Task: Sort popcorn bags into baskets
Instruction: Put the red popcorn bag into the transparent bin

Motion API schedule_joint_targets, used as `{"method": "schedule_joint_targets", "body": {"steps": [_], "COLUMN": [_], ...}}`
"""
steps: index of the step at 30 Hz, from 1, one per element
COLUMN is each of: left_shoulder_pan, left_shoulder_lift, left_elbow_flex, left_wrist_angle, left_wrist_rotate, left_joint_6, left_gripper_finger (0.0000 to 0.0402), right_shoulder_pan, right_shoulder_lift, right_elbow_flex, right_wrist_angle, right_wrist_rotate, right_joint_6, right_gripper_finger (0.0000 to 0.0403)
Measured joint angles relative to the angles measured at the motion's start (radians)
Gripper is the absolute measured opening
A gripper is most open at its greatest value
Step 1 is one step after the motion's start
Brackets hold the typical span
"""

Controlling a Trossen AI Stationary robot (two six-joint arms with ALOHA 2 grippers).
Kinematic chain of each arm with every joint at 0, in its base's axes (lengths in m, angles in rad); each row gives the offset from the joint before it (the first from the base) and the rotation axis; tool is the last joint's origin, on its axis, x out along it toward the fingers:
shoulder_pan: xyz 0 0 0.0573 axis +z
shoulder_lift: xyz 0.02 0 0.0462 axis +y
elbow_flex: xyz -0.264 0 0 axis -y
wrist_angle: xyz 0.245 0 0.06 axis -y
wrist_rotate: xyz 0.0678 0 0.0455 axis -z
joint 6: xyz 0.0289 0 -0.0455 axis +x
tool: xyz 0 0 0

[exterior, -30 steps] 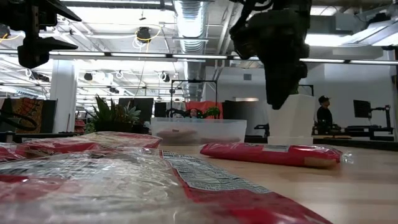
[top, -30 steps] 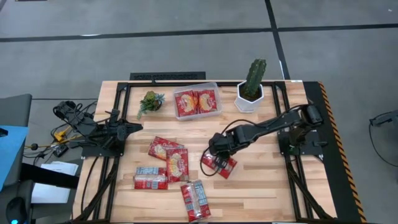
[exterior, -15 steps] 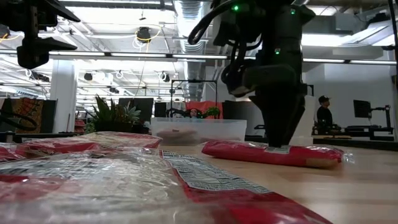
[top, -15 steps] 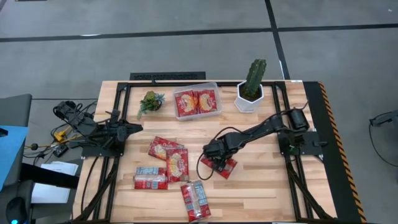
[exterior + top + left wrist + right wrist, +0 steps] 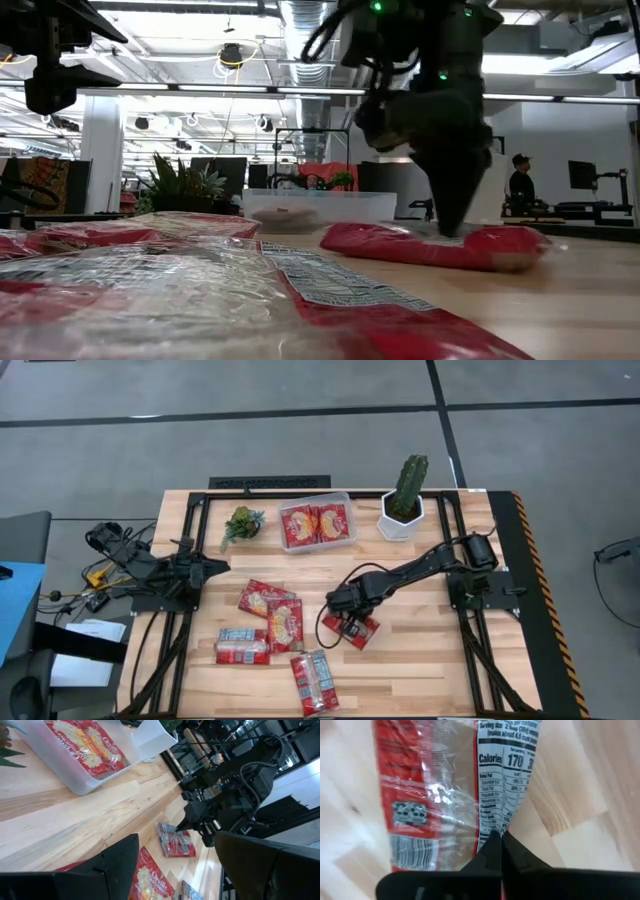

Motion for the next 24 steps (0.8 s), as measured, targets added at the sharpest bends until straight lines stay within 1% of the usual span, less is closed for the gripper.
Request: {"method": "schedule_joint_targets", "body": {"steps": [3,7,9,13,18,21,24], "left_shoulder_pan": [0.0,0.0,0.0,0.0,0.0,0.0,0.0], "left_shoulder_lift": [0.0,0.0,0.0,0.0,0.0,0.0,0.0], "left_elbow_flex": [0.0,0.0,0.0,0.0,0.0,0.0,0.0], "left_wrist_angle": [0.0,0.0,-0.001,-0.004,-0.005,-0.005,-0.005], "left_wrist_rotate": [0.0,0.0,-0.001,-0.001,-0.003,-0.004,-0.003], "left_joint_6": [0.0,0.0,0.0,0.0,0.003,0.001,-0.001], "left_gripper_finger": [0.0249,0.0249,0.0249,0.0249,0.0249,0.0249,0.0249], "right_shoulder_pan": [-0.026,-0.092,-0.137,-0.253,-0.434,-0.533,-0.608], "right_shoulder_lift": [-0.053,-0.125,-0.168,-0.228,-0.224,-0.186,-0.137], "right_elbow_flex": [0.037,0.073,0.091,0.14,0.234,0.272,0.283], "right_wrist_angle": [-0.02,-0.029,-0.034,-0.018,-0.002,0.024,0.036], "right_wrist_rotate": [0.001,0.014,0.02,0.068,0.104,0.124,0.121], "right_joint_6": [-0.019,-0.037,-0.048,-0.087,-0.155,-0.18,-0.182], "right_gripper_finger": [0.0005,0.0004,0.0003,0.0003,0.0002,0.0001,0.0001]}}
